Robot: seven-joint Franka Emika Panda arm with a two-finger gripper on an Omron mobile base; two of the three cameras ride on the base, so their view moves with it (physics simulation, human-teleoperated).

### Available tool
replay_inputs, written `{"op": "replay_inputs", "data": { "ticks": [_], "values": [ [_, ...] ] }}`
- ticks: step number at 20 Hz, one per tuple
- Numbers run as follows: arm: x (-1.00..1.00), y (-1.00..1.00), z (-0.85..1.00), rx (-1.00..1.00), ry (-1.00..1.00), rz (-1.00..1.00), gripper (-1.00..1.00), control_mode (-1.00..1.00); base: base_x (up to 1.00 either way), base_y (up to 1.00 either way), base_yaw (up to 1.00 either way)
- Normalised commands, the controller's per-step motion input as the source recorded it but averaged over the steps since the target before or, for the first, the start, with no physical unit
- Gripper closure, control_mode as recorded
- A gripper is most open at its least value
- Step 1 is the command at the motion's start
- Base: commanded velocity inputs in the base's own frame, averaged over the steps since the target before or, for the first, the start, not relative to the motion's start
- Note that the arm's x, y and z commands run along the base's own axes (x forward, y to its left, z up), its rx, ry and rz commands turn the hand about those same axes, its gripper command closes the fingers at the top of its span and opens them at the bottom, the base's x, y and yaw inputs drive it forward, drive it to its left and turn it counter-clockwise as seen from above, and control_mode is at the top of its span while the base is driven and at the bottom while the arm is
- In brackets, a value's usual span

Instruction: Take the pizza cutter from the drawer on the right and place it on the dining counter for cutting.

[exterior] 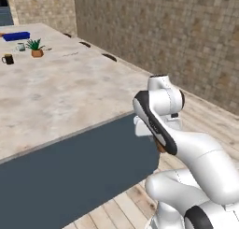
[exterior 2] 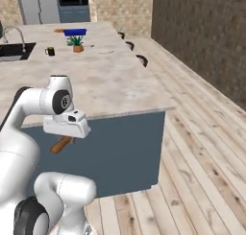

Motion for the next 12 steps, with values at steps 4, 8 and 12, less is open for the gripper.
{"op": "replay_inputs", "data": {
  "ticks": [4, 8, 12],
  "values": [
    [0.00, 0.00, 0.00, 0.00, 0.00, 0.00, 1.00, 1.00, 0.42, -1.00, 0.09],
    [0.00, 0.00, 0.00, 0.00, 0.00, 0.00, 1.00, 1.00, 0.44, -1.00, 0.08],
    [0.00, 0.00, 0.00, 0.00, 0.00, 0.00, 1.00, 1.00, 0.44, -1.00, 0.07]
  ]
}}
